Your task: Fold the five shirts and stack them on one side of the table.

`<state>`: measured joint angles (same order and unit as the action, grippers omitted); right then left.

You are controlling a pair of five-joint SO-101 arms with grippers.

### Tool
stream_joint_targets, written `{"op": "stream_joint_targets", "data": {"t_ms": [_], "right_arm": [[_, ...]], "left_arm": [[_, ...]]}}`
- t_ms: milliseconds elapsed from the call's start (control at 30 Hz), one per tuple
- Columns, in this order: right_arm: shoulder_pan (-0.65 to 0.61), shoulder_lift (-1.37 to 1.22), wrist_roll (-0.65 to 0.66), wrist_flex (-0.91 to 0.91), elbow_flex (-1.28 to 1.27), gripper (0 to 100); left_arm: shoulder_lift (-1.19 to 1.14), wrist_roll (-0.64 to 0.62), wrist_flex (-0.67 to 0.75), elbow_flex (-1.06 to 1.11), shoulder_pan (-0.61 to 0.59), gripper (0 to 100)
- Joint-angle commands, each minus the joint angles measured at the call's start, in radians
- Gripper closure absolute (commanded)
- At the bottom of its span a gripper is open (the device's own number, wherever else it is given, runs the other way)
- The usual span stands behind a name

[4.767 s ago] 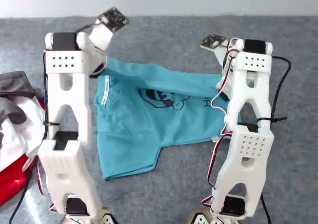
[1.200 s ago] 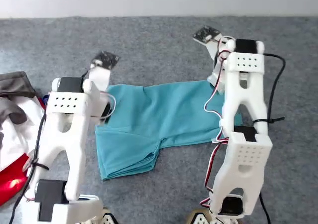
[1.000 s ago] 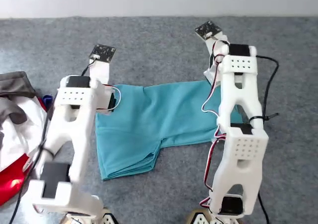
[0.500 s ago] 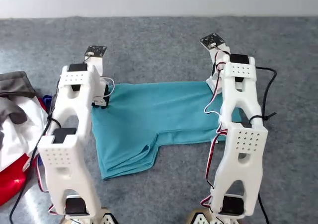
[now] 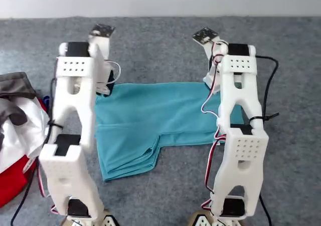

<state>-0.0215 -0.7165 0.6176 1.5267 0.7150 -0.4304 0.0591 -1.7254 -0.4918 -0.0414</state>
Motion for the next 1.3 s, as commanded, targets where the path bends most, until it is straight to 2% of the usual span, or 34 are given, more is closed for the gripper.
{"op": "stream_joint_targets", "data": {"t_ms": [0, 167, 300, 433, 600, 667, 867, 1033, 1267], "right_arm": [[-0.041, 0.125, 0.009, 0.111, 0.037, 95.2], [-0.145, 0.193, 0.012, 0.269, 0.032, 95.2], [-0.246, 0.237, 0.008, 0.271, 0.029, 95.1], [-0.404, 0.282, -0.014, 0.272, -0.063, 94.4], [-0.634, 0.418, -0.031, 0.269, -0.341, 80.6], [-0.733, 0.458, -0.037, 0.266, -0.414, 77.2], [-0.961, 0.452, -0.087, 0.17, -0.505, 76.8], [-1.056, 0.344, -0.089, 0.131, -0.505, 76.8], [-1.109, 0.225, -0.129, 0.019, -0.505, 76.8]], "left_arm": [[0.161, -0.008, -0.026, -0.028, -0.092, 90], [0.316, -0.002, -0.026, 0.047, -0.295, 90], [0.393, 0.008, -0.026, 0.124, -0.474, 90], [0.416, 0.064, -0.021, 0.168, -0.618, 90], [0.416, 0.071, -0.021, 0.173, -0.744, 90], [0.414, 0.071, -0.021, 0.173, -0.77, 90], [0.414, 0.072, -0.02, 0.173, -0.789, 90], [0.414, 0.071, -0.02, 0.173, -0.79, 90], [0.416, 0.071, -0.021, 0.173, -0.79, 90]]}}
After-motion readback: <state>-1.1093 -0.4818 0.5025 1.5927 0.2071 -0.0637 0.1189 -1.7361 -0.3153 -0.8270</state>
